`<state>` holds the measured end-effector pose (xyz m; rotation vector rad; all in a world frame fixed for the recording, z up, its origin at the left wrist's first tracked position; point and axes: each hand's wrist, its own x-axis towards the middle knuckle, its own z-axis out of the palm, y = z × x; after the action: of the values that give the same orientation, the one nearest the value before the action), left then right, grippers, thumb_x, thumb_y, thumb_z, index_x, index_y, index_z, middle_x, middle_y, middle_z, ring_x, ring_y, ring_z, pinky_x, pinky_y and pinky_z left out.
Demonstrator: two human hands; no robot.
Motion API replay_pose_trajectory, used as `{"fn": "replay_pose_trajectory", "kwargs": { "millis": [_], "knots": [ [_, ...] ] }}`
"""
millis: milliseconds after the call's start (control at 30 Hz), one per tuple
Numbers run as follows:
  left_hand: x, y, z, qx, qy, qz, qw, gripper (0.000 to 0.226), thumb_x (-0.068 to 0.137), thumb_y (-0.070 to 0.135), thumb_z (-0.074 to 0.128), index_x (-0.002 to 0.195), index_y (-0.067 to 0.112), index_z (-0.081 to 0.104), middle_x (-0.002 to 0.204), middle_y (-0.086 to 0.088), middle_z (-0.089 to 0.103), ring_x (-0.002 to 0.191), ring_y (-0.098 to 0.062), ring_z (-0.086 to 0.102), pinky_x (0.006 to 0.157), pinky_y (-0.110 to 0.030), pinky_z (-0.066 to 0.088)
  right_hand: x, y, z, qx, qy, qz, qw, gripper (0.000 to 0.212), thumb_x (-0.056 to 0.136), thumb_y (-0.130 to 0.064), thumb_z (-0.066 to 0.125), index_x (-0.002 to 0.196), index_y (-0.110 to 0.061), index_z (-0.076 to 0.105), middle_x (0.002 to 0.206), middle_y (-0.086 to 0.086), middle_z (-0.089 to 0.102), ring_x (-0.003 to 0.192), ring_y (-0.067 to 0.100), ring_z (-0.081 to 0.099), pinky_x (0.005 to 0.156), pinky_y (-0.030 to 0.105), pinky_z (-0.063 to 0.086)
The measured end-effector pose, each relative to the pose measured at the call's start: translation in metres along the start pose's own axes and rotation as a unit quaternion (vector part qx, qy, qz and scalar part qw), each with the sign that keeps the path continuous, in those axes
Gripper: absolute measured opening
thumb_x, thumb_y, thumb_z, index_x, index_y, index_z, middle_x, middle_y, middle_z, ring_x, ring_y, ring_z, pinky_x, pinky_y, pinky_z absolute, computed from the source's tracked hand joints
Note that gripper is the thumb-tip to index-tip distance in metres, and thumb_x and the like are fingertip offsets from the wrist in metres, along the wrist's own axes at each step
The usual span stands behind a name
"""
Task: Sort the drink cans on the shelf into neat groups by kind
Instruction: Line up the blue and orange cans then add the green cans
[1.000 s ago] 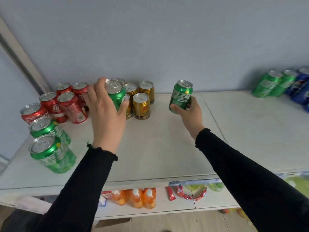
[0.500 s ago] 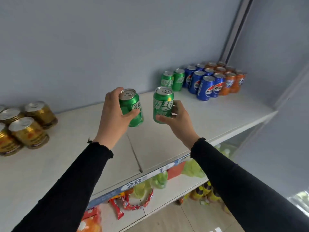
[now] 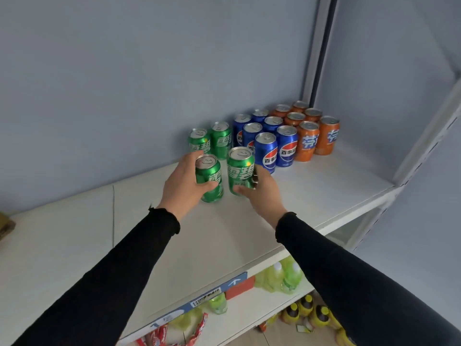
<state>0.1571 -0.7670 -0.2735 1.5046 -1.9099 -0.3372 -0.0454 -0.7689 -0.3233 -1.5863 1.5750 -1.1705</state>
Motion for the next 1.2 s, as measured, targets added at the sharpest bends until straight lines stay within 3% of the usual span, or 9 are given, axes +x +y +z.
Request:
{"fn": "replay_pose_trajectory", "kwargs": {
  "millis": [100, 267, 533, 767, 967, 1100, 1200],
  "knots": [
    [0.028, -0.01, 0.009, 0.002, -0.007, -0.006, 1.0, 0.074, 0.078, 0.031, 0.082, 0.14, 0.025, 0.042, 0.138, 0.006, 0.049, 0.121, -0.013, 0.051, 0.094, -0.029, 0.042, 0.027, 0.002, 0.016, -0.003, 0.005, 0.009, 1.0, 0.065, 0.079, -0.027, 0.082, 0.136, -0.02, 0.051, 0.126, -0.001, 0.057, 0.108, 0.015, 0.057, 0.088, 0.03, 0.046],
    [0.059, -0.026, 0.019, -0.015, -0.003, 0.004, 1.0, 0.071, 0.078, 0.025, 0.082, 0.138, 0.023, 0.044, 0.135, 0.004, 0.051, 0.117, -0.012, 0.052, 0.096, -0.029, 0.043, 0.062, 0.006, 0.038, 0.013, 0.02, 0.016, 1.0, 0.064, 0.079, -0.023, 0.081, 0.134, -0.021, 0.05, 0.127, -0.001, 0.061, 0.115, 0.018, 0.06, 0.1, 0.042, 0.051],
    [0.079, -0.037, 0.029, 0.039, 0.023, 0.022, 0.999, 0.073, 0.075, 0.023, 0.084, 0.139, 0.017, 0.048, 0.131, -0.003, 0.037, 0.115, -0.013, 0.048, 0.098, -0.02, 0.037, 0.082, 0.009, 0.049, 0.009, 0.021, 0.009, 1.0, 0.075, 0.087, -0.011, 0.073, 0.148, -0.015, 0.03, 0.143, 0.006, 0.054, 0.13, 0.023, 0.053, 0.106, 0.037, 0.045],
    [0.083, -0.03, 0.035, 0.049, 0.028, 0.001, 0.998, 0.074, 0.076, 0.017, 0.082, 0.14, 0.018, 0.045, 0.128, -0.004, 0.039, 0.121, -0.023, 0.047, 0.107, -0.032, 0.04, 0.09, 0.014, 0.051, 0.021, -0.01, 0.001, 1.0, 0.08, 0.09, -0.008, 0.068, 0.155, -0.017, 0.023, 0.153, 0.004, 0.044, 0.139, 0.021, 0.044, 0.115, 0.04, 0.038],
    [0.054, -0.014, 0.032, 0.024, 0.06, -0.059, 0.996, 0.092, 0.078, 0.021, 0.081, 0.153, 0.02, 0.029, 0.135, -0.004, 0.037, 0.123, -0.017, 0.047, 0.105, -0.023, 0.034, 0.069, 0.014, 0.035, 0.029, -0.034, -0.014, 0.999, 0.081, 0.085, -0.016, 0.073, 0.153, -0.021, 0.029, 0.151, 0.0, 0.046, 0.138, 0.017, 0.044, 0.114, 0.043, 0.04],
    [0.004, -0.007, 0.018, 0.1, 0.068, -0.081, 0.989, 0.075, 0.087, 0.028, 0.072, 0.151, 0.015, 0.034, 0.144, -0.004, 0.04, 0.132, -0.023, 0.039, 0.109, -0.029, 0.032, 0.028, 0.008, 0.02, -0.069, -0.076, -0.069, 0.992, 0.08, 0.089, -0.022, 0.07, 0.155, -0.015, 0.026, 0.16, 0.006, 0.03, 0.147, 0.024, 0.025, 0.121, 0.04, 0.026],
    [-0.044, -0.004, -0.001, 0.135, 0.056, -0.097, 0.985, 0.064, 0.091, 0.029, 0.068, 0.147, 0.016, 0.041, 0.144, 0.001, 0.043, 0.129, -0.02, 0.038, 0.108, -0.029, 0.034, 0.0, -0.003, 0.024, -0.143, -0.131, -0.136, 0.971, 0.068, 0.092, -0.03, 0.066, 0.151, -0.016, 0.036, 0.162, 0.008, 0.025, 0.147, 0.028, 0.019, 0.119, 0.039, 0.026]
  ]
}}
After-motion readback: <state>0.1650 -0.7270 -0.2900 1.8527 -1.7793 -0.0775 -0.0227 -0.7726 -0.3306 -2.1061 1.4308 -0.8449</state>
